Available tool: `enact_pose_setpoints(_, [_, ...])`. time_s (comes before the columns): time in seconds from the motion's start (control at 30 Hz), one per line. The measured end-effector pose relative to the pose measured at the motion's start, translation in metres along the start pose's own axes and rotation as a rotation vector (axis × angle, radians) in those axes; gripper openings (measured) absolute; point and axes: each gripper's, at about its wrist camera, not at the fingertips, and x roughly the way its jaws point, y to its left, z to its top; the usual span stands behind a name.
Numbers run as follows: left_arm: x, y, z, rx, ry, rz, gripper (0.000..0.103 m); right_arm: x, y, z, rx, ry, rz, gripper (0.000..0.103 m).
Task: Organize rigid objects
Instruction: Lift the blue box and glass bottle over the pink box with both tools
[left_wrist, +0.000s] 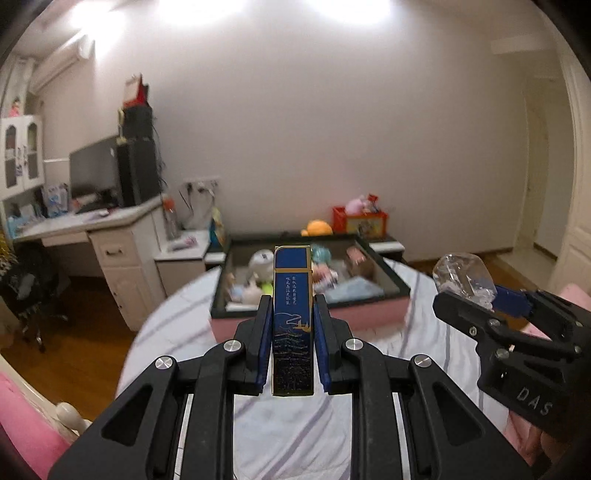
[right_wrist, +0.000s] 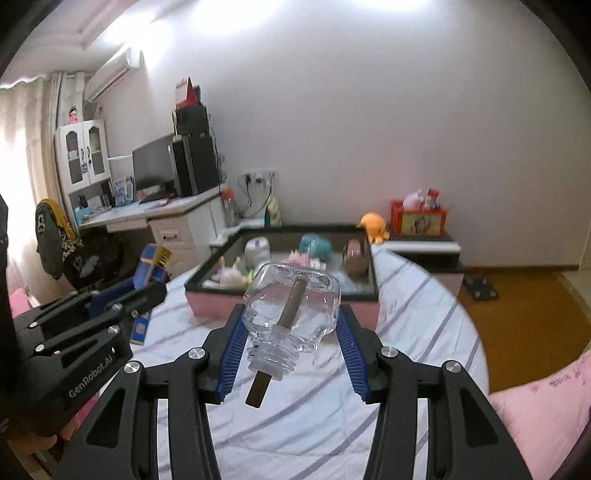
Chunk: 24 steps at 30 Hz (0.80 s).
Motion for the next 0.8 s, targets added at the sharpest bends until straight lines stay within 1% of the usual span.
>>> enact_pose_setpoints(0.03, [-0.005, 0.0, 0.004, -0.003, -0.038, 0.015, 0.02, -0.001, 0.001, 0.002, 0.0, -0.008, -0.01, 0.05])
enact_pose_setpoints(0.07, [-0.007, -0.001, 0.006, 0.005, -0.054, 0.019, 0.02, -0.005, 0.002, 0.005, 0.008, -0.04, -0.019, 0.05])
enact_pose_setpoints(0.13, [-0.011, -0.002, 0.011, 0.01, -0.083, 0.03, 0.02, -0.007, 0.006, 0.008, 0.002, -0.047, -0.02, 0.05])
enact_pose_setpoints(0.27, [-0.015, -0.004, 0.02, 0.026, -0.123, 0.02, 0.02, -0.011, 0.011, 0.014, -0.001, -0.085, -0.022, 0.05])
enact_pose_setpoints(0.4, [-0.014, -0.008, 0.029, 0.045, -0.155, 0.022, 0.02, -0.011, 0.014, 0.021, -0.004, -0.1, -0.025, 0.05])
enact_pose_setpoints(0.43, [-0.013, -0.008, 0.032, 0.043, -0.15, 0.011, 0.02, -0.01, 0.014, 0.022, -0.003, -0.099, -0.023, 0.05])
enact_pose_setpoints(0.5, [-0.012, -0.009, 0.033, 0.045, -0.155, 0.012, 0.02, -0.009, 0.014, 0.024, -0.001, -0.104, -0.024, 0.05])
enact_pose_setpoints(0.8, [0.011, -0.016, 0.039, 0.062, -0.134, 0.011, 0.02, 0.008, 0.009, 0.032, -0.001, -0.099, -0.017, 0.05])
